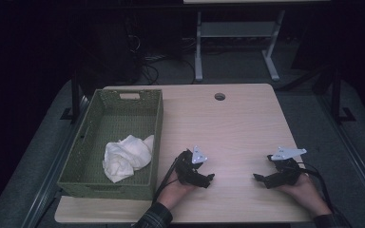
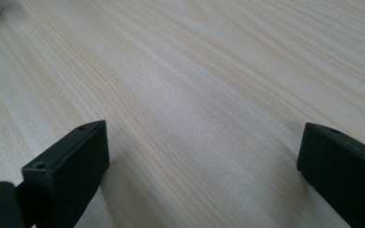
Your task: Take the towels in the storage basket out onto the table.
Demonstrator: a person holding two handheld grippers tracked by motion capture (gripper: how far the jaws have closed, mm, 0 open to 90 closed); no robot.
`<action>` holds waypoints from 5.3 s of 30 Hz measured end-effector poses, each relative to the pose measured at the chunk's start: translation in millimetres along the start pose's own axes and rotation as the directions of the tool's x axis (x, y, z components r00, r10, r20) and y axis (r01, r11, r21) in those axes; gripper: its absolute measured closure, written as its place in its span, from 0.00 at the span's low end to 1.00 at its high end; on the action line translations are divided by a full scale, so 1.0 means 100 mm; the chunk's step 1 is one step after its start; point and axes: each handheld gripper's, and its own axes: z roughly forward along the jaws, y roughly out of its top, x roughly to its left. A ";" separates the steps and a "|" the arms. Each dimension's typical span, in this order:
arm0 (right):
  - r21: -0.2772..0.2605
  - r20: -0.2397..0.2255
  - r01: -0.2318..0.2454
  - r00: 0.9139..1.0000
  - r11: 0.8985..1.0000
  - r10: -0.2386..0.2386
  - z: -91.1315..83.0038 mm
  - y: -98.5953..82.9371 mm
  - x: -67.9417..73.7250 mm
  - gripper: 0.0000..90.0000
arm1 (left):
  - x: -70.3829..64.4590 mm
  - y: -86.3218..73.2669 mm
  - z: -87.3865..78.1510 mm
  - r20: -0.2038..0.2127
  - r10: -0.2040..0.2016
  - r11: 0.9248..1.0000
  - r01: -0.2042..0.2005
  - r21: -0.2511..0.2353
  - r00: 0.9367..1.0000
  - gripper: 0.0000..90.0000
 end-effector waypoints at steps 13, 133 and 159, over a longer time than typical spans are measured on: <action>0.000 -0.004 0.003 1.000 1.000 -0.003 0.01 0.01 -0.01 0.03 | 0.00 0.00 -0.04 0.012 0.013 0.999 -0.014 0.030 1.000 0.14; 0.001 -0.004 0.001 1.000 1.000 -0.001 0.01 0.01 -0.01 0.03 | 0.70 0.76 -1.32 -0.017 -0.003 0.997 0.002 -0.076 1.000 0.15; -0.001 -0.003 0.003 1.000 1.000 -0.003 0.01 0.01 -0.01 0.03 | 1.14 0.40 -1.72 -0.079 -0.101 0.991 0.094 -0.091 0.992 0.15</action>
